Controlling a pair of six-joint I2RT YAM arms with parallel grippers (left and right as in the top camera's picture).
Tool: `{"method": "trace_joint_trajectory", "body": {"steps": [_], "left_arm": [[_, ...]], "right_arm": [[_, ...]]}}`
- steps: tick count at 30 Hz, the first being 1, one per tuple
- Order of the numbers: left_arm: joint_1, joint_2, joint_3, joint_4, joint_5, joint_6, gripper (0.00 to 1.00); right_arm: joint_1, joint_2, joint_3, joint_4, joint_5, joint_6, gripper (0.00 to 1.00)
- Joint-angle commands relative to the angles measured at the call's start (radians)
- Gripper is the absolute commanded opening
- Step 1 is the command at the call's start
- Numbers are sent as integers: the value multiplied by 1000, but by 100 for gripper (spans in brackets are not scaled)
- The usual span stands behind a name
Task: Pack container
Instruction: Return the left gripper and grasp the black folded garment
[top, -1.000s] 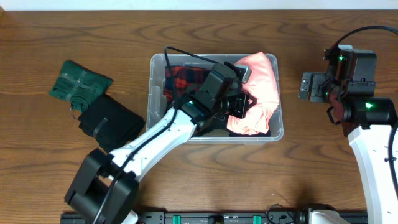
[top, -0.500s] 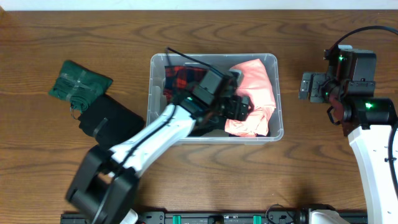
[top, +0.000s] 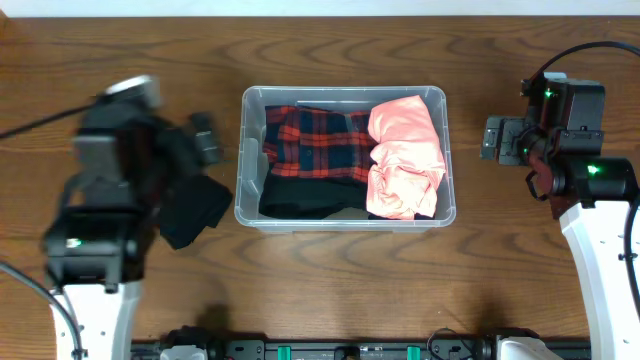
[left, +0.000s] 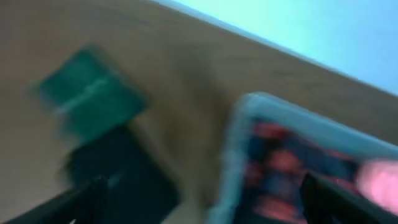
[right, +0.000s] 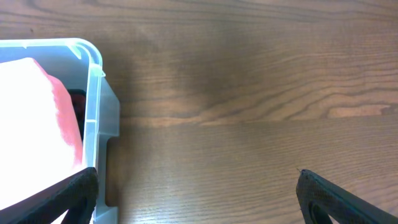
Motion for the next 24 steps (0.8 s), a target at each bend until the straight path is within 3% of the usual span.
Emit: {"method": "trace_joint_trajectory", "body": {"steps": [1,5,10,15,24], "left_arm": [[185,69,-54,-60,-3,16,98],[355,174,-129,-69,93,15,98],[460,356,-183,-38,112,9,98],[497,526,-183,16,124,19,98],[497,720,-184,108,369,168,98]], "right_arm": [[-8,-14,1,0,10,9,99],[-8,-14,1,-1,10,9,99],[-8,-14,1,-1,10,9,99],[-8,-14,1,-1,10,9,99],[-8,-14,1,-1,10,9,99]]}}
